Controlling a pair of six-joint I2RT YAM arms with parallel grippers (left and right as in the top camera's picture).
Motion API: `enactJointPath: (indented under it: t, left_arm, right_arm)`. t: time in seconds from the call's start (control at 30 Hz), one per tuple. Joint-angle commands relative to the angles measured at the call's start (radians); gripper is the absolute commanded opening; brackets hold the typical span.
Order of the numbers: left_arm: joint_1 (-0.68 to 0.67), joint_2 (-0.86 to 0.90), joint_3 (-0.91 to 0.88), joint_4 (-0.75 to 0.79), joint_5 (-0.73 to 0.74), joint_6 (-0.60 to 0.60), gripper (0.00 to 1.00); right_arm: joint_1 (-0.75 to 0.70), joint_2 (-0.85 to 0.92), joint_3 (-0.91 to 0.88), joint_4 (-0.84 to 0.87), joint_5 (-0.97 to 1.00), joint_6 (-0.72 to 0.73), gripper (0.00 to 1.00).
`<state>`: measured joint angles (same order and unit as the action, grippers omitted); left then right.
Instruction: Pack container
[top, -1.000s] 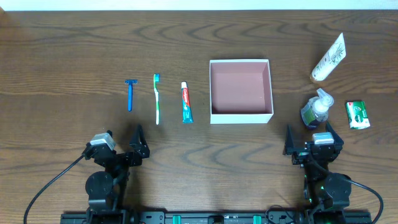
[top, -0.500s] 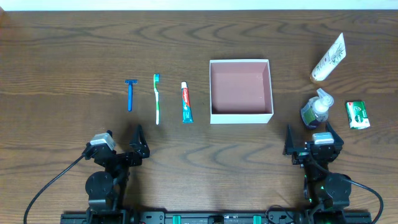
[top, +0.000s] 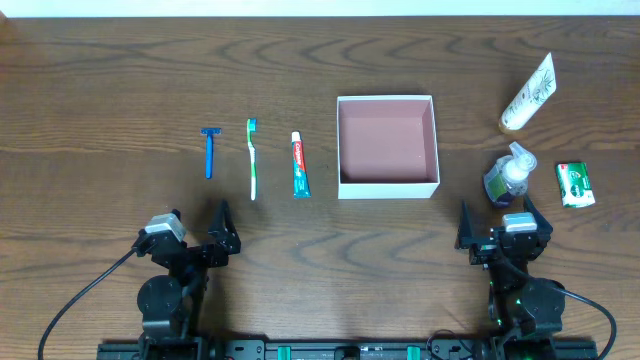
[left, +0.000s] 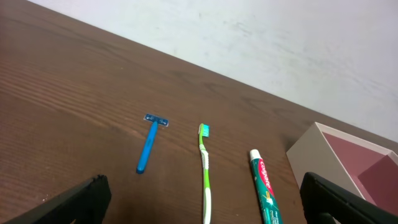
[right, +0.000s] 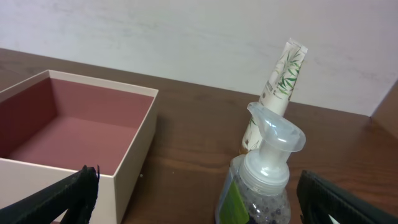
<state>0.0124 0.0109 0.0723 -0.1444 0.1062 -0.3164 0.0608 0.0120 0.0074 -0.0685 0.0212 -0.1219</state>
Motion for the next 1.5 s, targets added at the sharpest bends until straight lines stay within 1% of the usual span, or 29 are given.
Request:
enactJointPath:
  t: [0.0, 1.37, 1.47]
  left_arm:
    - [0.002, -0.007, -0.029, -0.003, 0.014, 0.013, 0.98]
    - [0.002, -0.007, -0.029, -0.003, 0.014, 0.013, 0.98]
    - [0.002, -0.007, -0.029, 0.001, -0.007, 0.013, 0.99]
  right_arm:
    - [-0.01, -0.006, -0.002, -0.004, -0.003, -0.014, 0.99]
    - [-0.01, -0.006, -0.002, -0.004, -0.003, -0.014, 0.99]
    - [-0.01, -0.006, -0.002, -0.004, -0.003, -0.014, 0.99]
